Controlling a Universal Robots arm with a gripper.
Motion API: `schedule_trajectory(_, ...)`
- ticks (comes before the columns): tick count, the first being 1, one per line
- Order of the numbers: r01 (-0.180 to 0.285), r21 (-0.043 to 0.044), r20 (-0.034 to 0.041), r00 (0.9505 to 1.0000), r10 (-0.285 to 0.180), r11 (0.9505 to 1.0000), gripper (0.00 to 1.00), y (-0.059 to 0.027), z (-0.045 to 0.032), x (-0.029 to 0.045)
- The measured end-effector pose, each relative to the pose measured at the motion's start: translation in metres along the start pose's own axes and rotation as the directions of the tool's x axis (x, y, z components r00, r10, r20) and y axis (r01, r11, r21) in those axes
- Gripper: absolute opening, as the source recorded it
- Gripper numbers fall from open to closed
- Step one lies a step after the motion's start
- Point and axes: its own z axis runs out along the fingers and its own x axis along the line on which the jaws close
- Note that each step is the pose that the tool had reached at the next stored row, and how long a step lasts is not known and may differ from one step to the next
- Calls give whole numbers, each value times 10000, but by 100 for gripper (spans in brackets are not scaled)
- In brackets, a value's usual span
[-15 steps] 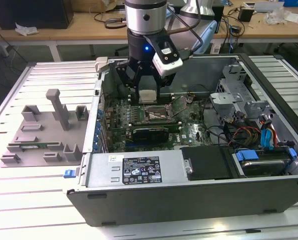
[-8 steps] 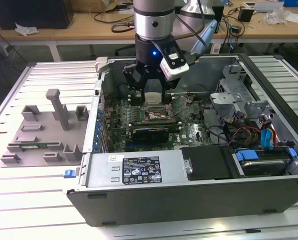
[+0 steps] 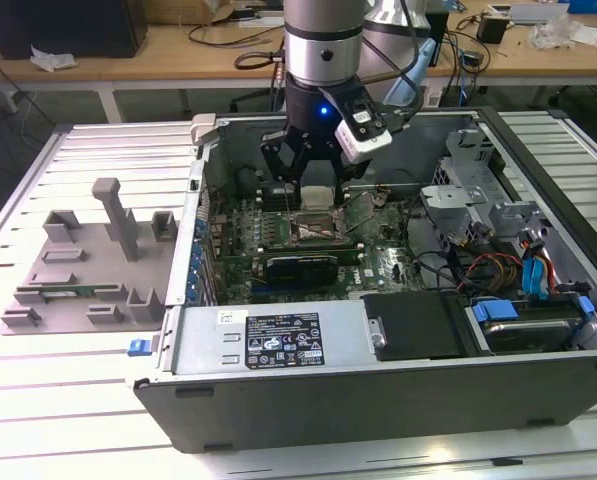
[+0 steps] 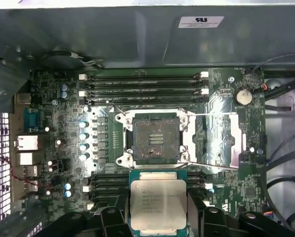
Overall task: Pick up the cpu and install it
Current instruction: 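Pick up the cpu and move it towards the insertion slot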
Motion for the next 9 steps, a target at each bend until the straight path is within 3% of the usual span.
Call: schedule_trajectory(9,323,-3,-6,9995,-323,9995,55,143,108,-18)
